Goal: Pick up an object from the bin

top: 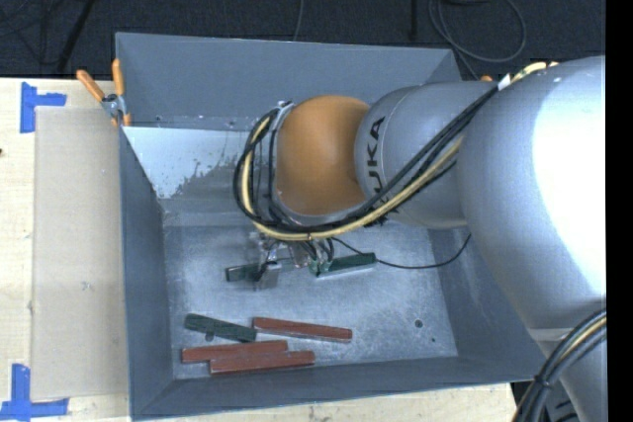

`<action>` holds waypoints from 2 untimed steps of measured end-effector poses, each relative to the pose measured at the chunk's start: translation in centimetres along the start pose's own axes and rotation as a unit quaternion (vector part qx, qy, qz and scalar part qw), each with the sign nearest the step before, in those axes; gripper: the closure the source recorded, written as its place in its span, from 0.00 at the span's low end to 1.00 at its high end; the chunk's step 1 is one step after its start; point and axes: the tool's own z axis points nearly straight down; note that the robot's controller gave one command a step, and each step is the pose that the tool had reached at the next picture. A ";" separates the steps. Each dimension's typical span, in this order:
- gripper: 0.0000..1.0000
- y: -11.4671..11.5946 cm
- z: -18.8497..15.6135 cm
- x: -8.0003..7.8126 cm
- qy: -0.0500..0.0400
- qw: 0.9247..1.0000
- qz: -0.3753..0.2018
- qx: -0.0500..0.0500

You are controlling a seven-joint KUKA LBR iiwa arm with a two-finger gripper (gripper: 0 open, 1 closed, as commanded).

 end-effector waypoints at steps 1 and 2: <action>1.00 5.4 -11.4 2.8 -0.004 0.999 -0.049 -0.001; 1.00 5.3 -17.0 3.0 -0.004 0.995 -0.101 0.000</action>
Offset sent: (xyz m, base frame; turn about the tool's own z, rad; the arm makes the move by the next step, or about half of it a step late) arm -0.0361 0.0465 0.1093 -0.0933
